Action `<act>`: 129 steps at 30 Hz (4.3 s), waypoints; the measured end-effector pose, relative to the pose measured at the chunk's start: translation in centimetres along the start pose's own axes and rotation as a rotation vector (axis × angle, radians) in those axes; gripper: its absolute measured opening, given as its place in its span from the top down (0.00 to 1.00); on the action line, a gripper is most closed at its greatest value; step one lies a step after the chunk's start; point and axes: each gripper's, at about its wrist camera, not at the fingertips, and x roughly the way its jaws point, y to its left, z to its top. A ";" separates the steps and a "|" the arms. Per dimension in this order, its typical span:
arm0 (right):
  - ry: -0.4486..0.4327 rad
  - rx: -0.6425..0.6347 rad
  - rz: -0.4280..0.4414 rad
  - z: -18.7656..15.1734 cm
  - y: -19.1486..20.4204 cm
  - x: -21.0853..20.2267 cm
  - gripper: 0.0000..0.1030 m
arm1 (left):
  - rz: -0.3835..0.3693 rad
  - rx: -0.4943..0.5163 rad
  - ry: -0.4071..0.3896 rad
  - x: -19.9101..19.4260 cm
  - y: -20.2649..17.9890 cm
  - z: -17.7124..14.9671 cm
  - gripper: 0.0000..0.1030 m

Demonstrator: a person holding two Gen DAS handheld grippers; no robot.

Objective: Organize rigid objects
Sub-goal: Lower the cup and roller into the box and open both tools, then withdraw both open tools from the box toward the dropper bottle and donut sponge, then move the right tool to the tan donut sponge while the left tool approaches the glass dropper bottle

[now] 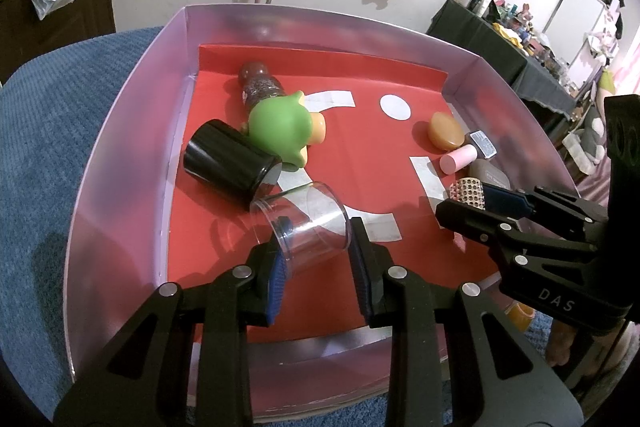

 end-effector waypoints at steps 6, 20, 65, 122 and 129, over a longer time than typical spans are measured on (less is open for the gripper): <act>-0.001 0.002 0.001 0.0 0.1 -0.1 0.60 | 0.010 0.006 0.000 -0.1 -0.1 0.0 0.74; -0.020 0.017 0.039 -0.1 0.0 -0.6 0.50 | 0.049 0.014 -0.029 -1.3 -0.3 -0.4 0.43; -0.156 -0.047 0.044 -2.8 2.3 -8.5 0.10 | 0.047 -0.014 -0.134 -7.5 -0.4 -2.9 0.22; -0.065 0.108 -0.027 -9.1 -2.6 -8.1 0.04 | -0.052 -0.016 0.025 -3.3 -5.5 -6.1 0.22; -0.069 0.116 -0.036 -9.3 -3.2 -8.4 0.04 | -0.049 -0.006 0.045 -1.9 -6.4 -5.9 0.22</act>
